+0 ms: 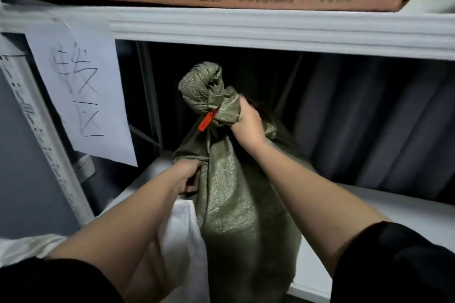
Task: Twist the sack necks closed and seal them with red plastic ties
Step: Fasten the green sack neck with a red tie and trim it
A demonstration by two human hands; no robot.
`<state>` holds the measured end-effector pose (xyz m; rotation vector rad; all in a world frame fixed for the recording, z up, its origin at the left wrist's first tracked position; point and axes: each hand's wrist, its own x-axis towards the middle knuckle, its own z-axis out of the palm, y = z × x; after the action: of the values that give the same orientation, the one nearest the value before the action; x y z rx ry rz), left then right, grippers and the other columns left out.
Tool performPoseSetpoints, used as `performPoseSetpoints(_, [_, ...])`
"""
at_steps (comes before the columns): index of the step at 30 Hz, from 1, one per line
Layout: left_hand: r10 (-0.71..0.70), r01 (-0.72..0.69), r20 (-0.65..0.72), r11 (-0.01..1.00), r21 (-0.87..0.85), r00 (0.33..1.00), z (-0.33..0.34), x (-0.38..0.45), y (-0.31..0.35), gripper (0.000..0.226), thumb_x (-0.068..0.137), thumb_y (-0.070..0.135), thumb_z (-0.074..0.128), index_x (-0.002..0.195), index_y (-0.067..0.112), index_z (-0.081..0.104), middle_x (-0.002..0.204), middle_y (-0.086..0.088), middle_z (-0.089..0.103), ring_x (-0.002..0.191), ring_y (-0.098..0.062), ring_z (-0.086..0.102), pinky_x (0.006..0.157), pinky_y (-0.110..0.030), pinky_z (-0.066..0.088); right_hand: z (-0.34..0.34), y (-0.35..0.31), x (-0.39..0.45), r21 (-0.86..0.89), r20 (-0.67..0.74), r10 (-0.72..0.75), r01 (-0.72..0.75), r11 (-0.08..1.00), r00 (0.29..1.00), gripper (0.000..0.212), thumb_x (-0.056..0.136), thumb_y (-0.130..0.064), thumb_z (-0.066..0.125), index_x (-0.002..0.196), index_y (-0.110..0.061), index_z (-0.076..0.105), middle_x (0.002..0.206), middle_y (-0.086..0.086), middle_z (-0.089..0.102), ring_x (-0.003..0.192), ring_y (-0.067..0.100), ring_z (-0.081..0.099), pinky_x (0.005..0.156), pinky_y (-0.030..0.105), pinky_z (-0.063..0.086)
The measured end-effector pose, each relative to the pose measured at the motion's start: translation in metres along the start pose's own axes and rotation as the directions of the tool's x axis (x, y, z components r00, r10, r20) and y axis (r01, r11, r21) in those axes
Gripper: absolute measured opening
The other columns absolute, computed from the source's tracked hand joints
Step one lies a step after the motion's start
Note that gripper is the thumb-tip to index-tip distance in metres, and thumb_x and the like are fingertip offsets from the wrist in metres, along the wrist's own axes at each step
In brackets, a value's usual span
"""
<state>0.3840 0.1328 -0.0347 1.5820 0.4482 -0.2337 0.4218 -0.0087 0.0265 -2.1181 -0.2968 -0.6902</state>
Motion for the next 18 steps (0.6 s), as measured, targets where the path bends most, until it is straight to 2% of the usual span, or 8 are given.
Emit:
performPoseSetpoints(2, [-0.049,0.049,-0.015,0.999,-0.017,0.999,-0.009,0.001,-0.004,0.018,0.082,0.037,0.061,0.080,0.019,0.060,0.062,0.002,0.060,0.061,-0.011,0.052,0.053,-0.020,0.046,0.018,0.002,0.002,-0.074,0.069,0.045,-0.040,0.996,0.997,0.051,0.079,-0.014,0.062,0.127,-0.022,0.045,0.113,0.011,0.065,0.111,0.032,0.057,0.094,0.043,0.046])
performPoseSetpoints(4, [-0.058,0.058,-0.027,0.998,-0.006,0.998,-0.011,0.007,-0.014,0.071,0.058,0.059,0.066,0.116,0.017,0.059,0.090,0.000,0.067,0.074,-0.014,0.061,0.054,-0.023,0.049,0.029,0.009,0.004,-0.236,0.119,0.148,-0.117,0.965,0.982,0.063,0.083,-0.019,0.062,0.137,-0.013,0.030,0.122,0.017,0.059,0.119,0.034,0.051,0.099,0.043,0.040])
performPoseSetpoints(5, [-0.048,0.047,-0.047,0.999,-0.009,0.998,-0.008,0.008,-0.018,0.099,0.047,0.063,0.068,0.132,0.015,0.049,0.105,-0.002,0.065,0.084,-0.016,0.064,0.059,-0.026,0.053,0.030,0.013,0.003,-0.311,0.123,0.199,-0.153,0.938,0.972,0.069,0.084,-0.022,0.062,0.140,-0.008,0.024,0.124,0.019,0.057,0.121,0.034,0.049,0.099,0.042,0.037])
performPoseSetpoints(7, [0.004,0.003,-0.084,0.997,0.081,0.996,0.003,0.001,-0.023,0.132,0.042,0.063,0.074,0.149,0.011,0.016,0.140,-0.010,0.045,0.120,-0.026,0.054,0.094,-0.036,0.049,0.029,0.020,0.001,-0.407,0.113,0.256,-0.191,0.893,0.960,0.072,0.086,-0.024,0.062,0.141,-0.005,0.020,0.126,0.019,0.056,0.124,0.034,0.047,0.098,0.043,0.035])
performPoseSetpoints(9, [0.061,-0.023,-0.132,0.962,0.273,0.989,0.015,-0.005,-0.026,0.136,0.057,0.060,0.078,0.150,0.017,-0.012,0.158,-0.017,0.006,0.142,-0.032,0.024,0.116,-0.039,0.024,0.029,0.030,0.001,-0.452,0.107,0.273,-0.198,0.870,0.956,0.064,0.086,-0.022,0.061,0.138,-0.008,0.025,0.131,0.018,0.052,0.125,0.035,0.045,0.097,0.045,0.037])
performPoseSetpoints(11, [0.152,-0.091,-0.101,0.885,0.456,0.983,0.028,-0.013,-0.029,0.132,0.064,0.061,0.075,0.147,0.028,-0.022,0.156,-0.016,-0.021,0.145,-0.035,0.010,0.116,-0.039,0.016,0.029,0.035,0.002,-0.478,0.116,0.318,-0.227,0.848,0.941,0.060,0.088,-0.025,0.058,0.139,-0.011,0.029,0.140,0.015,0.041,0.129,0.036,0.040,0.100,0.046,0.037])
performPoseSetpoints(15, [0.226,-0.176,0.027,0.671,0.720,0.974,0.045,-0.015,-0.037,0.133,0.058,0.072,0.071,0.145,0.038,-0.024,0.148,-0.007,-0.041,0.143,-0.047,0.003,0.113,-0.045,0.024,0.020,0.051,-0.001,-0.355,0.219,0.402,-0.311,0.881,0.889,0.077,0.091,-0.040,0.057,0.148,-0.007,0.017,0.148,0.021,0.030,0.135,0.038,0.032,0.109,0.040,0.028])
performPoseSetpoints(18, [0.234,-0.179,0.043,0.599,0.780,0.971,0.043,-0.004,-0.035,0.133,0.059,0.066,0.076,0.145,0.039,-0.021,0.146,-0.008,-0.045,0.142,-0.049,0.004,0.112,-0.048,0.028,0.001,0.069,-0.024,-0.202,0.177,0.348,-0.312,0.928,0.920,0.081,0.085,-0.040,0.065,0.146,-0.006,0.024,0.143,0.021,0.039,0.133,0.035,0.038,0.109,0.038,0.033])
